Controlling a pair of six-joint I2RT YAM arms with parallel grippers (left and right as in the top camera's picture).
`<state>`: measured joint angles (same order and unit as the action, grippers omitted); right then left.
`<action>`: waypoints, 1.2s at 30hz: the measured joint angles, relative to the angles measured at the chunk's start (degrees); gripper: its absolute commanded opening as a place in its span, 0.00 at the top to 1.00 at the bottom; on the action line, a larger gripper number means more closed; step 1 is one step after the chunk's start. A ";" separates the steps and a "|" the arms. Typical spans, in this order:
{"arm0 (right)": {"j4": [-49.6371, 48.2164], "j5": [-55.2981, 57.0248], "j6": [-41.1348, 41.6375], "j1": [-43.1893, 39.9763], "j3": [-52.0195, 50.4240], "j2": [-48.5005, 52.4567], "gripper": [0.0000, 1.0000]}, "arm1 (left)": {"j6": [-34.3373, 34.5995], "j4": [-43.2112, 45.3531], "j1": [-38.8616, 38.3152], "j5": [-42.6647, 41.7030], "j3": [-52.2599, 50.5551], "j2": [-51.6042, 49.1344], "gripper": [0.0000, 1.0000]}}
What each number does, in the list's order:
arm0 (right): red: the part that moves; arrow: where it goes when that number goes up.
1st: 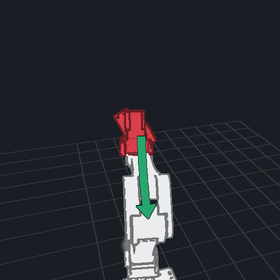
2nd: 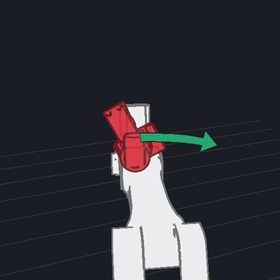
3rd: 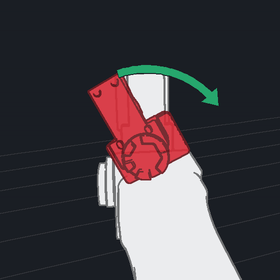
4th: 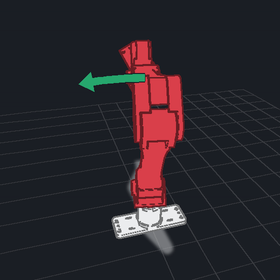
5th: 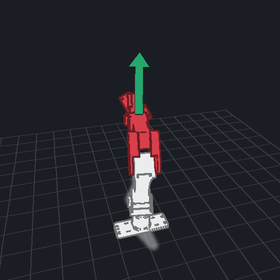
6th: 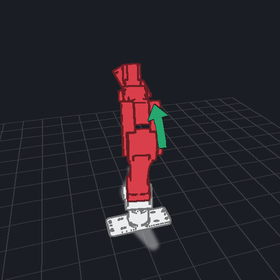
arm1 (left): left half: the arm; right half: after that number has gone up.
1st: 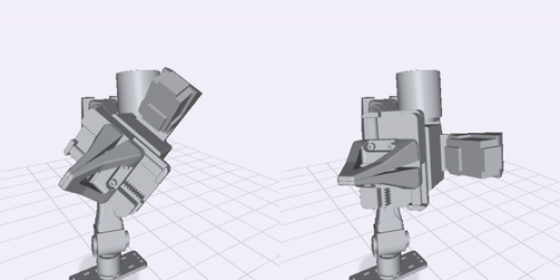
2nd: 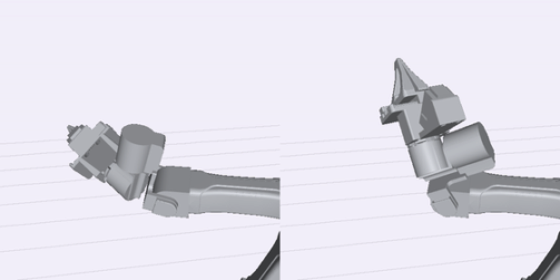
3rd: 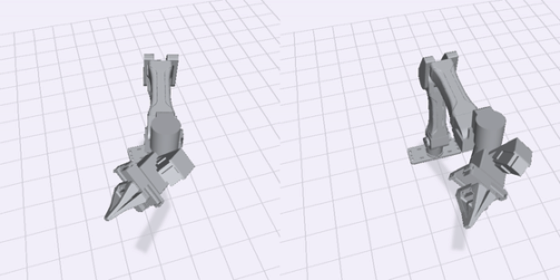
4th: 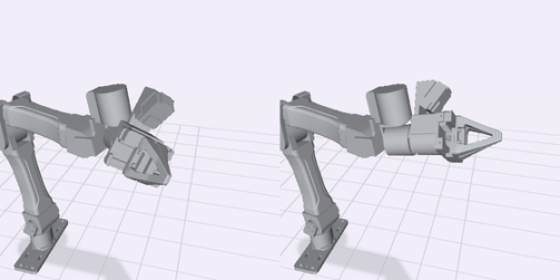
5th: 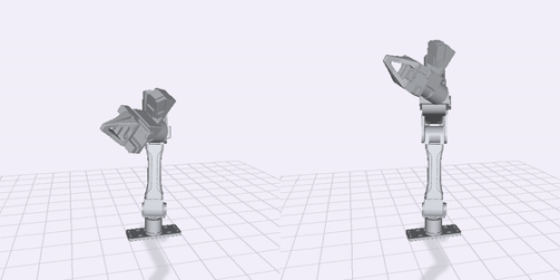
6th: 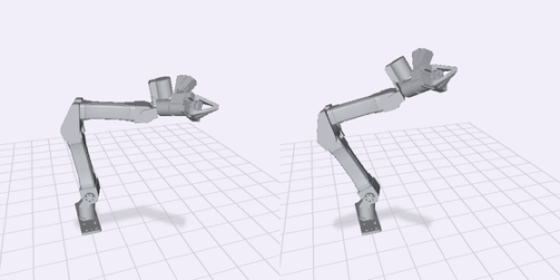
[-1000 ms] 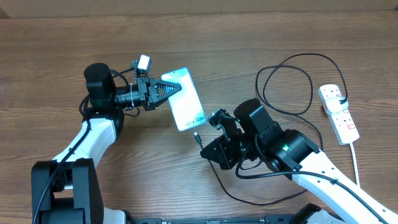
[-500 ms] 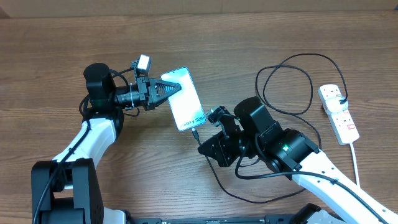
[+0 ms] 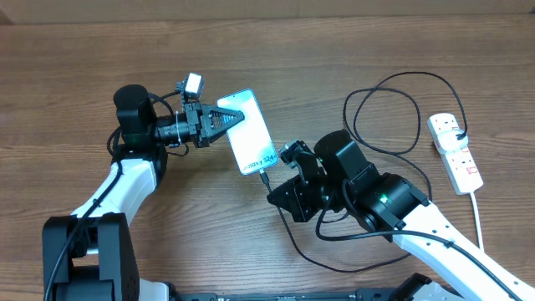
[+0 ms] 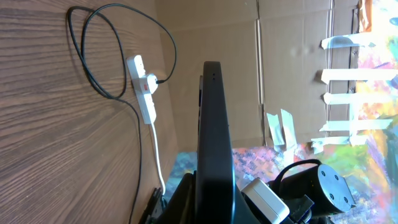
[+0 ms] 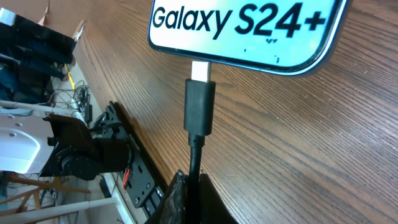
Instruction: Plug charger to phone and switch on socket
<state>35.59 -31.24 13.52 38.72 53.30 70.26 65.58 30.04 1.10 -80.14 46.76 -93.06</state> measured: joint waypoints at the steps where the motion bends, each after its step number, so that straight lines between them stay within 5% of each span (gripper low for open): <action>1: 0.02 -0.04 0.00 0.02 0.00 0.00 0.96 | 0.00 0.00 0.00 0.00 0.00 0.00 0.96; 36: 0.15 0.00 0.00 0.00 0.00 0.00 0.96 | 0.11 -0.04 0.00 0.11 0.00 0.00 0.96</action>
<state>35.75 -31.24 13.52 38.72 53.30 70.26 65.69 30.00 1.10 -80.03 46.76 -93.06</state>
